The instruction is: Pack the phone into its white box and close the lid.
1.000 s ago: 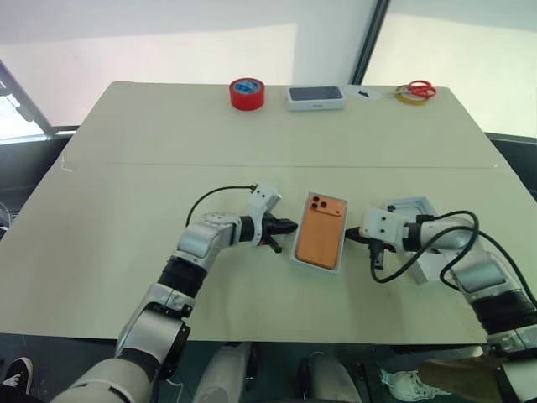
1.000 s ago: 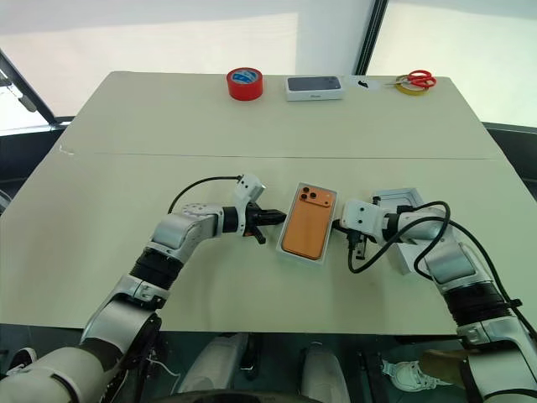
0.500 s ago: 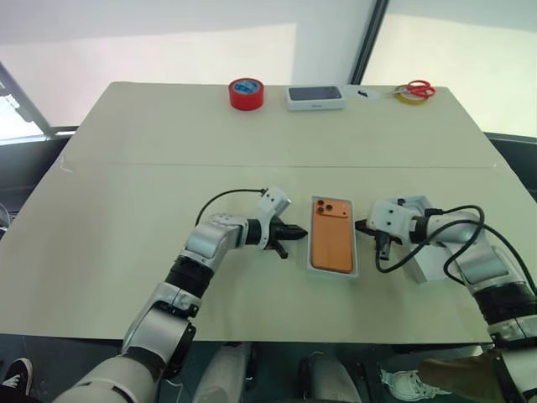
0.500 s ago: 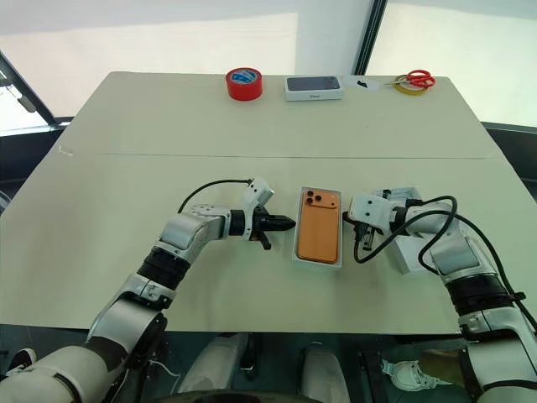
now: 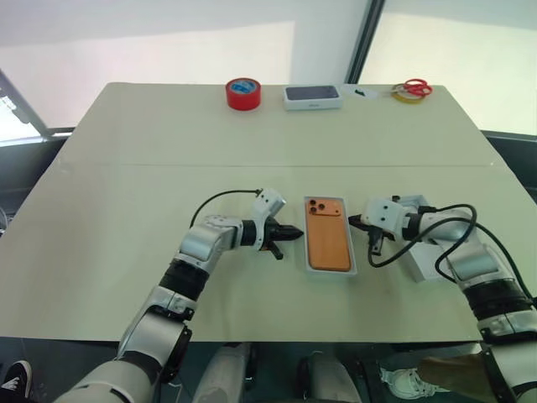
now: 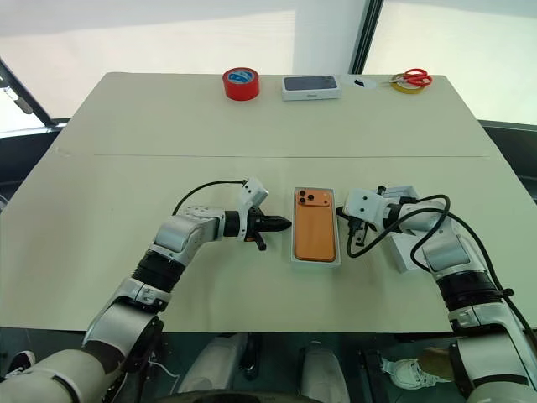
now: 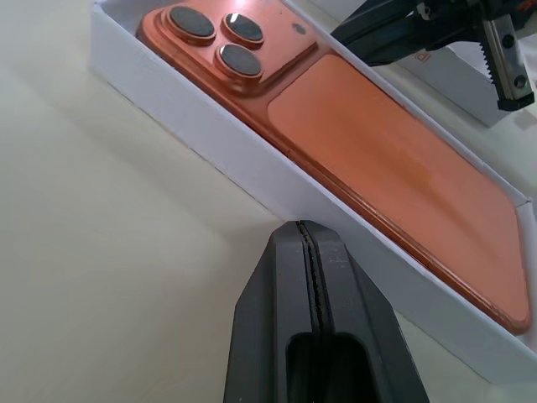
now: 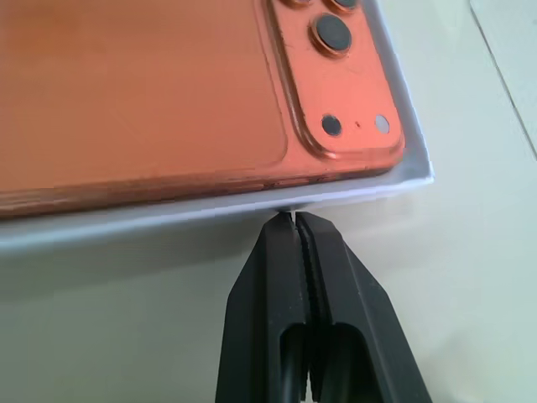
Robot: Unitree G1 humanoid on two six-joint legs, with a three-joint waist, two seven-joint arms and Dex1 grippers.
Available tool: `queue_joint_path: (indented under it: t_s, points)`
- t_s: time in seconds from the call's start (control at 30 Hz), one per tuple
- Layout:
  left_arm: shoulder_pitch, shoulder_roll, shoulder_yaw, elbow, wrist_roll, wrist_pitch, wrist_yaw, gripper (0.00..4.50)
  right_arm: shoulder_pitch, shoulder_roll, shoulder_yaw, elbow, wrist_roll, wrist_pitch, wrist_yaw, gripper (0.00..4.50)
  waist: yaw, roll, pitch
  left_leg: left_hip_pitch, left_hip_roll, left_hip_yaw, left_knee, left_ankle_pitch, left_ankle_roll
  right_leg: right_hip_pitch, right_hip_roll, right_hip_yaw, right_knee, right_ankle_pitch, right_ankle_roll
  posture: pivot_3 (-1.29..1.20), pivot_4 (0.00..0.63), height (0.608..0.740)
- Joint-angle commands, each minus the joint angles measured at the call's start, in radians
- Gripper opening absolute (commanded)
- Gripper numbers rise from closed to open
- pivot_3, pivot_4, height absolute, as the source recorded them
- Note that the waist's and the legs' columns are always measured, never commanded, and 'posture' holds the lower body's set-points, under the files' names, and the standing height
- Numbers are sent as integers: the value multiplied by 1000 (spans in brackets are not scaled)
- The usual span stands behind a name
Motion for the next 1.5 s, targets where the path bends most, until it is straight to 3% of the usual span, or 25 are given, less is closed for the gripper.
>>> queue_joint_path:
  t_s: [0.03,0.27,0.33,0.4,0.5,0.67,0.7,0.73,0.93,1.1,1.23,1.33,1.5]
  points:
    - [6,-27,4,-51,-25,17,2,0,-39,13,-6,4,0,-27,-10,68,2,0,0,0,0,0,0,0,0,0,0,0,0,0,0,0,150,738]
    - [1,-20,6,-36,-1,-7,10,0,-32,-5,-5,7,-28,-39,-20,68,3,0,0,0,0,0,0,2,-3,0,0,0,0,0,0,0,150,738]
    - [-3,8,25,-31,6,-29,11,0,-8,-26,-43,-33,30,30,23,68,3,0,0,0,0,0,0,2,-2,0,0,0,0,0,0,0,150,738]
    - [0,43,50,-34,-2,-49,-5,0,9,-40,-94,-96,105,148,51,589,2,0,0,0,0,0,0,1,-2,0,0,0,0,0,0,0,150,738]
    - [17,100,69,-74,-8,-102,-39,1259,30,-63,-160,-203,143,229,18,1883,-1,2,1,-1,0,0,0,1,-1,-1,0,0,1,0,0,0,150,738]
    - [60,195,120,-178,-69,-181,-160,3757,81,-92,-273,-398,204,559,-67,4443,3,2,1,-1,1,0,-1,0,0,-2,0,0,0,0,0,0,150,738]
    - [68,214,126,-188,-74,-201,-183,4308,97,-97,-288,-432,209,614,-83,4500,5,2,1,-1,1,0,-1,0,0,-2,0,0,0,0,0,0,150,738]
    - [77,232,131,-193,-78,-226,-204,4411,113,-98,-304,-466,220,675,-99,4500,5,2,1,-1,1,0,-1,0,0,-2,0,0,0,0,0,0,150,738]
    - [138,335,200,-179,-100,-422,-337,4411,272,-127,-412,-655,265,1003,-180,4500,5,3,1,-3,1,0,-1,-1,1,-4,-1,1,0,-1,-3,0,150,738]
    - [209,398,236,-200,-124,-528,-421,4411,348,-205,-472,-818,412,1310,-114,4500,-4,5,1,-9,1,0,-1,-1,2,-10,-1,1,0,0,-2,0,150,738]
    - [266,432,237,-220,-128,-589,-476,4411,303,-249,-447,-865,487,1521,-134,4500,-11,5,1,-9,2,0,-1,-1,2,-10,-1,1,0,-2,-5,0,150,738]
    - [292,440,235,-246,-126,-617,-485,4411,188,-203,-424,-807,505,1676,-196,4500,-25,5,1,-9,2,0,-1,-1,2,-10,-1,1,-1,-2,-6,0,150,738]
    - [304,447,243,-283,-138,-621,-484,4411,90,-187,-333,-728,492,1718,-274,4500,-24,5,2,-9,2,0,-1,-1,3,-10,-1,1,-2,-2,-6,0,150,738]
